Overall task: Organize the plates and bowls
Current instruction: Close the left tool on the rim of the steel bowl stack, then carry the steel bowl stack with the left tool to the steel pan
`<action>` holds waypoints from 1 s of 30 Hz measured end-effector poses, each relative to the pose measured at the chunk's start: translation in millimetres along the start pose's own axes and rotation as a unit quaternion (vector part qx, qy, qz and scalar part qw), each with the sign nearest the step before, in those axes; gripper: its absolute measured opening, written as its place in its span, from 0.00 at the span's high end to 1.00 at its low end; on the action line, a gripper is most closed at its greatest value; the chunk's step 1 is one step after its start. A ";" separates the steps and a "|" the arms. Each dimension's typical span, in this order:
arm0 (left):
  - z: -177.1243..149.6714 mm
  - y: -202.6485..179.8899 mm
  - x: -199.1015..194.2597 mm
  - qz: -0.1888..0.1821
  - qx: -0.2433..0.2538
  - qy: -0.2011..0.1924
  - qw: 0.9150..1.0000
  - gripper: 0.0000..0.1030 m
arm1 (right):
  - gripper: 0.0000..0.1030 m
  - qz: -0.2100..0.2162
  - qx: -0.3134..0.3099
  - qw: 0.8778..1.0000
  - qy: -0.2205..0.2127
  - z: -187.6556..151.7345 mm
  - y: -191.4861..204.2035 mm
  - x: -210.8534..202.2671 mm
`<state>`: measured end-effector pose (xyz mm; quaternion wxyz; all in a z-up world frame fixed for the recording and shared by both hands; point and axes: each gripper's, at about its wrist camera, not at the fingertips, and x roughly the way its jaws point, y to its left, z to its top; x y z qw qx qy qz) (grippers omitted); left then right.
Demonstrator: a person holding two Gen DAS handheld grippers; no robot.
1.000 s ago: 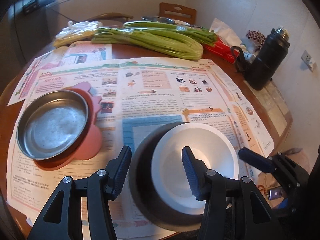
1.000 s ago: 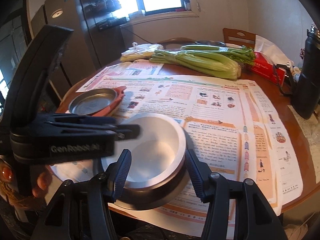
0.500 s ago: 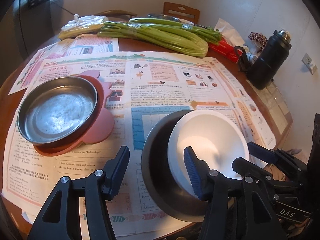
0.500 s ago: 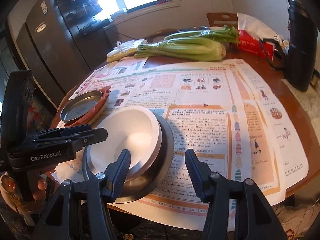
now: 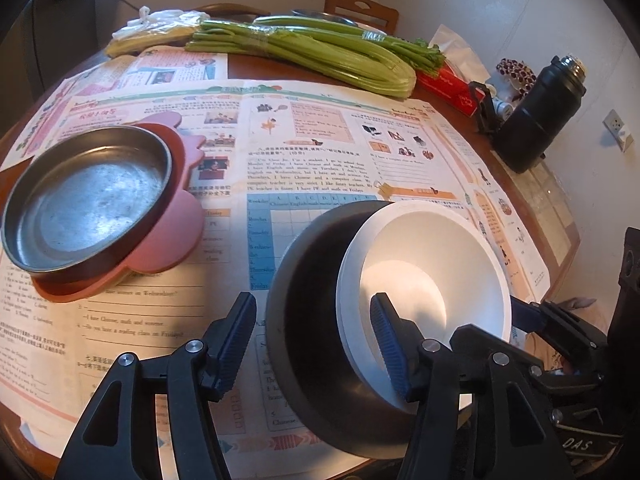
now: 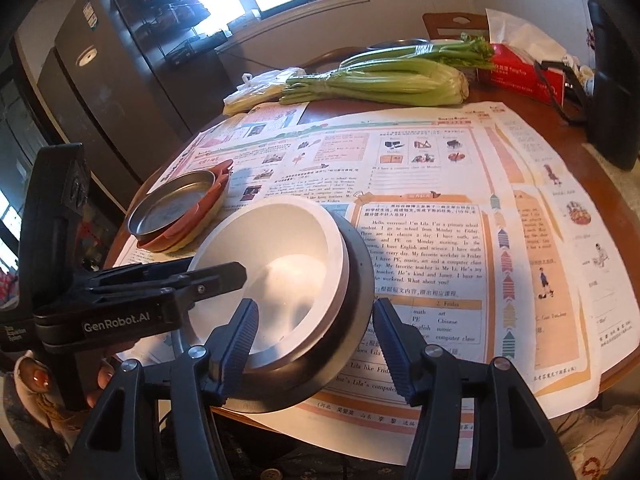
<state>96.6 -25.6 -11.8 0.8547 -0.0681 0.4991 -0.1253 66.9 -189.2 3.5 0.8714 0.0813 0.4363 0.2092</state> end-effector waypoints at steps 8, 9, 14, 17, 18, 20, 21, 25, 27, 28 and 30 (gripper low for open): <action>-1.9 -8.5 11.0 -0.023 0.010 0.020 0.999 0.41 | 0.40 0.032 0.009 0.999 0.032 -2.8 3.2 12.2; -1.8 -8.4 10.5 -0.022 0.010 0.018 1.000 0.41 | 0.40 0.033 0.011 0.999 0.034 -2.4 3.3 12.4; -0.5 -3.3 4.0 -0.019 0.003 0.012 1.000 0.41 | 0.40 0.038 0.008 0.999 0.032 -0.3 7.0 11.8; -0.1 3.6 -4.0 -0.018 -0.003 0.004 1.000 0.41 | 0.40 0.044 0.006 0.999 0.030 3.1 12.3 13.4; 0.5 6.3 -8.8 -0.018 -0.007 0.000 1.000 0.41 | 0.40 0.047 0.003 0.998 0.030 4.6 15.6 13.3; 2.5 11.4 -18.3 -0.016 -0.009 -0.012 1.000 0.41 | 0.40 0.052 -0.002 0.998 0.027 8.4 21.8 11.7; 4.0 14.8 -24.0 -0.015 -0.012 -0.018 1.000 0.41 | 0.40 0.055 -0.008 0.998 0.023 12.0 27.0 10.8; 8.7 29.5 -45.1 -0.007 -0.026 -0.044 0.999 0.41 | 0.40 0.064 -0.024 0.998 0.013 24.8 46.1 8.9; 11.2 37.2 -54.5 0.005 -0.033 -0.056 0.998 0.41 | 0.40 0.068 -0.037 0.997 0.007 32.1 58.1 9.3; 12.5 41.5 -58.5 0.008 -0.037 -0.060 0.998 0.41 | 0.40 0.069 -0.044 0.997 0.006 36.1 64.8 10.7; 16.2 50.8 -66.4 0.013 -0.040 -0.069 0.997 0.41 | 0.40 0.073 -0.051 0.996 0.007 42.5 73.8 13.2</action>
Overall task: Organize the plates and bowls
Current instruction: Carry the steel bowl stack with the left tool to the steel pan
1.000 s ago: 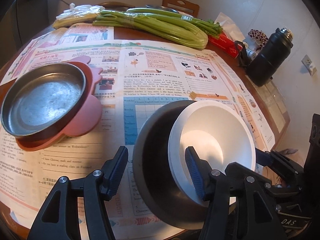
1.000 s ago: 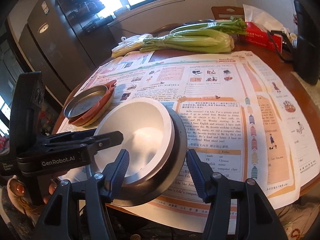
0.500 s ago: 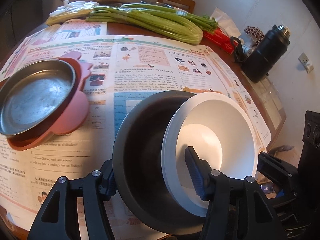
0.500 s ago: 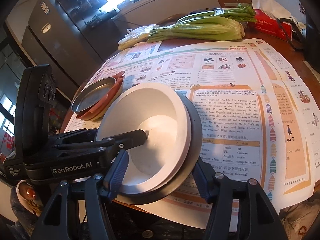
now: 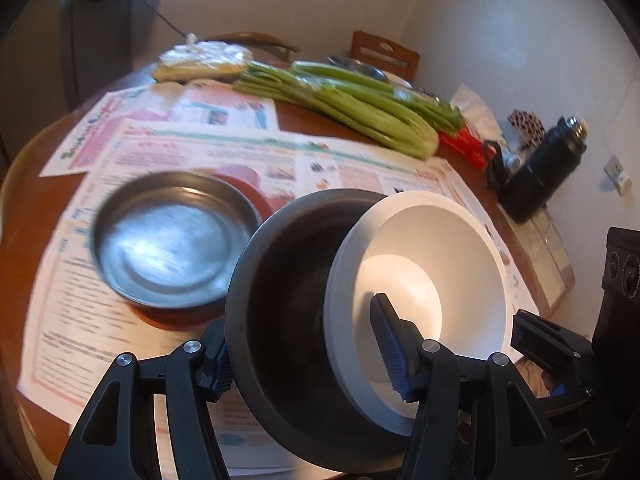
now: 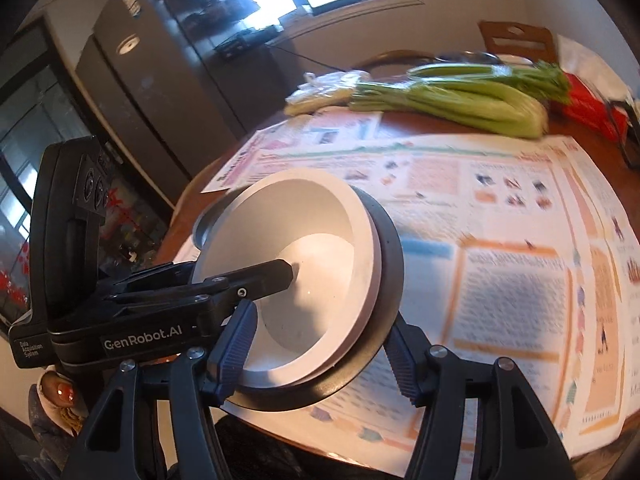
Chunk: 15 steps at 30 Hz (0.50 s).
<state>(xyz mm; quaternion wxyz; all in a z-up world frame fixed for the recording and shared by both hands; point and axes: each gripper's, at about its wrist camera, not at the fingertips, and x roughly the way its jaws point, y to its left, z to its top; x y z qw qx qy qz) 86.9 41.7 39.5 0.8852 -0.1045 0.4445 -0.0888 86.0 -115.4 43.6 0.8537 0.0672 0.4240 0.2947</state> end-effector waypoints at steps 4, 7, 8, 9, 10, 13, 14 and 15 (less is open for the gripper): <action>10.9 16.0 -12.0 0.011 -0.007 -0.015 1.000 0.41 | 0.40 0.016 -0.012 1.000 0.001 15.8 15.9 10.9; 19.8 29.4 -20.0 0.013 -0.011 -0.024 1.000 0.41 | 0.40 0.022 -0.022 1.000 0.000 26.7 27.5 17.4; 23.0 33.2 -22.1 0.015 -0.012 -0.027 0.999 0.41 | 0.40 0.024 -0.026 0.999 0.000 31.5 31.8 20.0; 26.5 37.7 -25.2 0.017 -0.012 -0.031 0.999 0.41 | 0.40 0.025 -0.029 0.999 -0.001 34.2 35.7 21.4; 30.0 41.7 -27.3 0.020 -0.012 -0.035 0.999 0.41 | 0.40 0.027 -0.035 0.999 -0.003 39.9 41.2 24.4; 41.2 55.3 -30.2 0.026 -0.015 -0.042 0.999 0.41 | 0.40 0.033 -0.045 0.998 -0.004 52.5 52.1 32.9; 43.9 59.6 -29.6 0.028 -0.017 -0.042 0.999 0.41 | 0.40 0.034 -0.047 0.998 -0.004 56.3 55.0 35.9; 47.3 64.6 -28.3 0.031 -0.019 -0.042 0.998 0.41 | 0.40 0.034 -0.051 0.998 -0.004 60.4 58.3 39.8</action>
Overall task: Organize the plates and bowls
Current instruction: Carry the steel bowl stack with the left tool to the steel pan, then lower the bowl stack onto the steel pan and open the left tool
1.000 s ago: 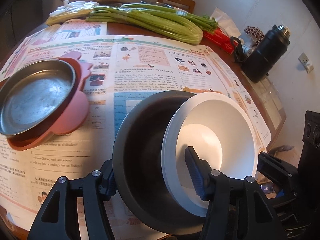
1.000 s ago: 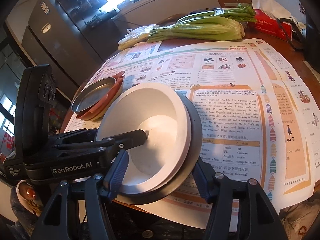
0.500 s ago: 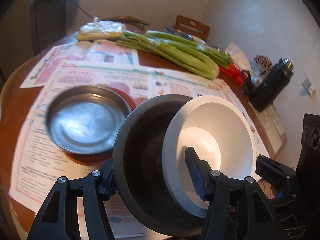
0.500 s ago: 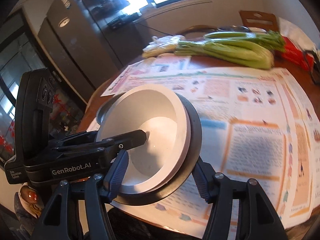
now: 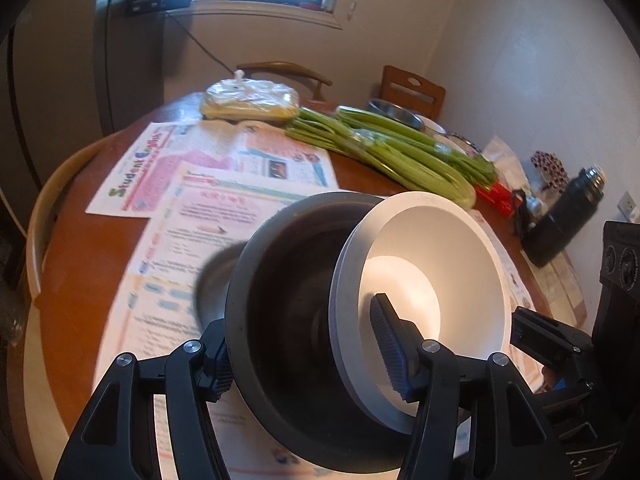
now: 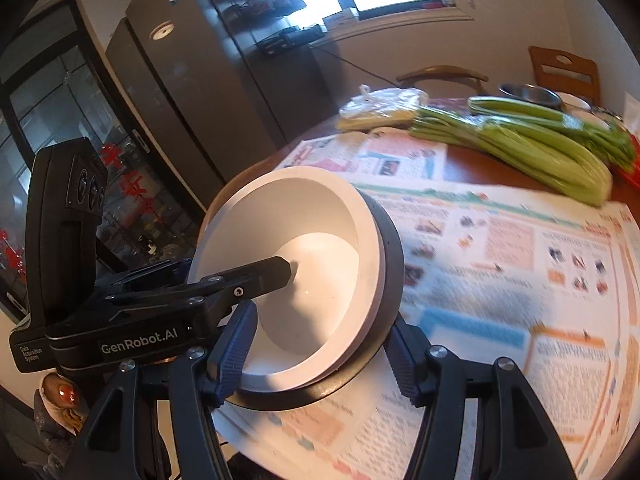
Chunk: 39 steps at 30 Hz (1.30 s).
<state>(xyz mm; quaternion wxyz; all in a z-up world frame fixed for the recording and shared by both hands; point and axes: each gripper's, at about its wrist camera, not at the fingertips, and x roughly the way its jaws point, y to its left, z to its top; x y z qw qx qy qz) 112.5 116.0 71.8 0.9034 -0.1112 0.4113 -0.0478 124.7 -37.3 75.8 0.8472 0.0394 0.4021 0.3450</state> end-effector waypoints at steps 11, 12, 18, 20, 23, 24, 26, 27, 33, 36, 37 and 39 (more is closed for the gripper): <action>8.5 32.2 45.1 0.015 -0.009 0.032 0.999 0.41 | 0.40 0.014 0.011 0.999 0.036 12.8 -7.4 57.0; 7.7 32.8 48.5 0.015 -0.011 0.034 0.999 0.41 | 0.40 0.016 0.013 0.999 0.039 12.4 -9.9 59.9; 6.0 32.0 59.4 0.018 -0.007 0.040 0.999 0.41 | 0.40 0.018 0.021 0.999 0.045 6.6 -18.6 66.1; 5.7 32.3 61.7 0.019 -0.007 0.041 0.999 0.41 | 0.40 0.018 0.024 0.998 0.049 6.2 -20.5 67.8; 5.6 32.4 63.7 0.025 -0.004 0.042 0.999 0.40 | 0.40 0.013 0.027 0.998 0.050 5.3 -21.8 68.9; 5.3 32.7 63.7 0.026 -0.005 0.042 0.999 0.40 | 0.40 0.008 0.026 0.998 0.049 5.0 -21.4 68.2; 4.8 34.0 63.1 0.027 -0.008 0.042 0.999 0.40 | 0.40 0.002 0.024 0.999 0.047 5.4 -22.4 67.4; 4.7 35.0 62.9 0.027 -0.011 0.043 0.999 0.40 | 0.40 -0.002 0.026 0.999 0.046 5.5 -23.5 66.6; 6.3 35.1 54.5 0.034 -0.012 0.035 0.999 0.39 | 0.40 -0.019 0.034 0.999 0.035 5.9 -28.2 60.6; 7.0 35.3 49.1 0.038 -0.013 0.030 0.999 0.39 | 0.40 -0.026 0.034 0.999 0.030 5.9 -28.6 57.2; 7.0 35.6 46.6 0.042 -0.014 0.027 0.999 0.39 | 0.40 -0.029 0.032 0.999 0.028 5.7 -28.4 56.0; 7.2 36.5 42.2 0.052 -0.012 0.021 0.998 0.39 | 0.40 -0.033 0.029 0.999 0.025 5.4 -27.4 53.5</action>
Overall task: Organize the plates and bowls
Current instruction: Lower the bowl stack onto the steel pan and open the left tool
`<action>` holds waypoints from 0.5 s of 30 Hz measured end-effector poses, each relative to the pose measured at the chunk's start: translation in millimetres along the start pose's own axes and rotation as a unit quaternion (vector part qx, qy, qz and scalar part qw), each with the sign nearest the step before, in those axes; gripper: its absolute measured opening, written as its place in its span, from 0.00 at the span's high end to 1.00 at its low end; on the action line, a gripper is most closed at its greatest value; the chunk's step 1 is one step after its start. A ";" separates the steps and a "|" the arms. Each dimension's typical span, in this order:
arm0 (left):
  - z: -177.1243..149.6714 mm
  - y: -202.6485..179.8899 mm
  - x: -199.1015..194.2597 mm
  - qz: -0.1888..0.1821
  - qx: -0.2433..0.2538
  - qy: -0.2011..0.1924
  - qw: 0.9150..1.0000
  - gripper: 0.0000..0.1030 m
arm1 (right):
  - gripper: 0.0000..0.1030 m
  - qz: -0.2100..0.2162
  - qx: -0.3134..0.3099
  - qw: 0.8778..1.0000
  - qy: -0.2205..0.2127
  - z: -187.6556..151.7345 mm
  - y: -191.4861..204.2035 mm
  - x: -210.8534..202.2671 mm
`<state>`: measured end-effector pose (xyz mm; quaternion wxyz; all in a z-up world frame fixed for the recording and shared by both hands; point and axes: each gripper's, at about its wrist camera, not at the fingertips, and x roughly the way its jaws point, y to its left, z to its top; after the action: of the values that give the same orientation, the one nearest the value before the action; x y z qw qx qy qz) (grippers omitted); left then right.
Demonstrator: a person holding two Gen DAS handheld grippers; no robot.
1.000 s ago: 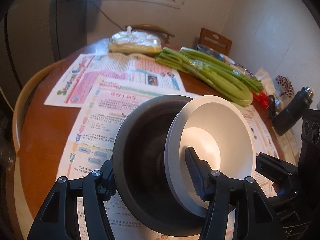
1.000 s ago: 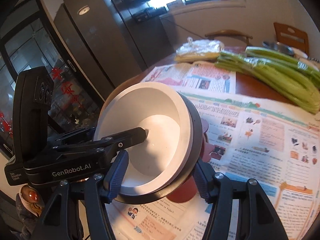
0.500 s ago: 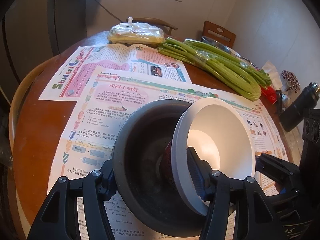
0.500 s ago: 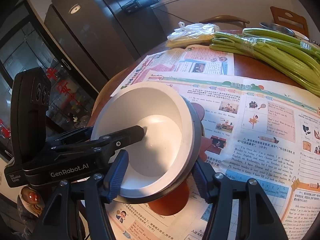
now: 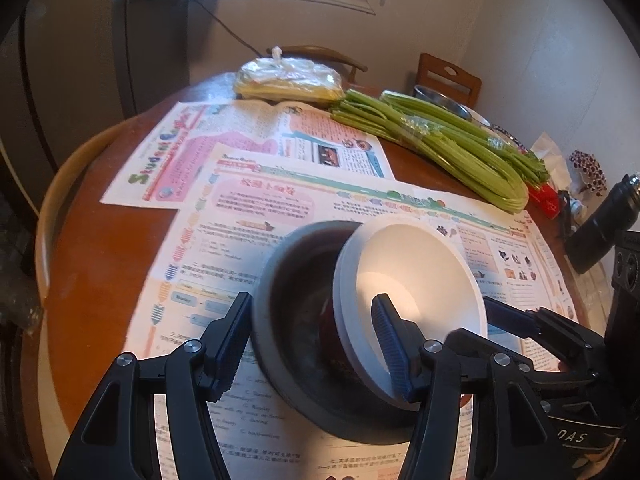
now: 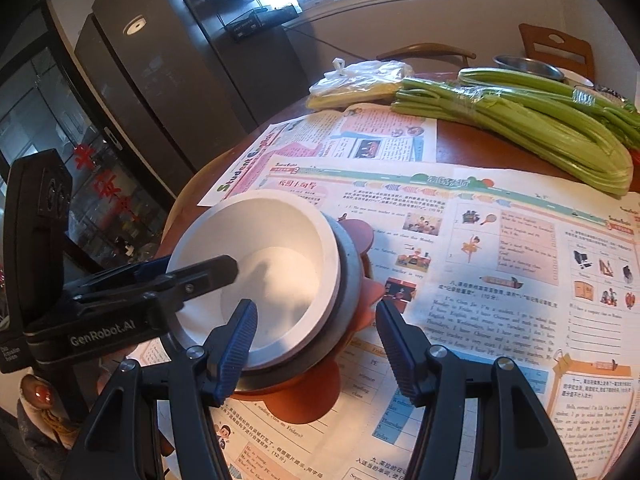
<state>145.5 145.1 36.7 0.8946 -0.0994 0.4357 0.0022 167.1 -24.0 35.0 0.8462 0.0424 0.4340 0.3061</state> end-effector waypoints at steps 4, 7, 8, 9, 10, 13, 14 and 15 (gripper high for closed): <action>-1.3 4.9 -11.2 0.010 -0.006 -0.011 1.000 0.39 | 0.40 -0.010 -0.008 1.000 -0.011 -1.3 3.2 -7.7; -4.3 6.4 -27.0 0.015 -0.008 -0.033 0.999 0.39 | 0.40 -0.023 -0.017 0.999 -0.026 -1.3 5.8 -16.9; -5.2 6.1 -30.5 0.018 -0.008 -0.037 0.999 0.39 | 0.40 -0.028 -0.021 0.999 -0.032 -1.4 7.2 -20.8; -6.7 5.2 -35.6 0.021 -0.008 -0.043 0.999 0.39 | 0.40 -0.032 -0.025 0.999 -0.036 -1.2 8.5 -23.6; -7.6 4.1 -39.0 0.023 -0.007 -0.046 0.999 0.39 | 0.40 -0.038 -0.029 0.998 -0.043 -1.6 10.7 -27.7; -12.9 0.7 -52.3 0.026 -0.009 -0.061 0.998 0.39 | 0.40 -0.046 -0.040 0.996 -0.057 -3.0 15.1 -39.4; -14.6 -1.0 -56.7 0.024 -0.009 -0.064 0.998 0.39 | 0.40 -0.046 -0.043 0.996 -0.061 -4.0 16.6 -43.0; -16.0 -2.7 -61.0 0.021 -0.010 -0.067 0.998 0.39 | 0.40 -0.047 -0.045 0.996 -0.066 -5.3 18.3 -47.8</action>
<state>95.5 144.7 75.2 0.9204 -0.0987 0.3769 0.0315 133.4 -36.8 71.8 0.8873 0.0038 0.3648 0.2822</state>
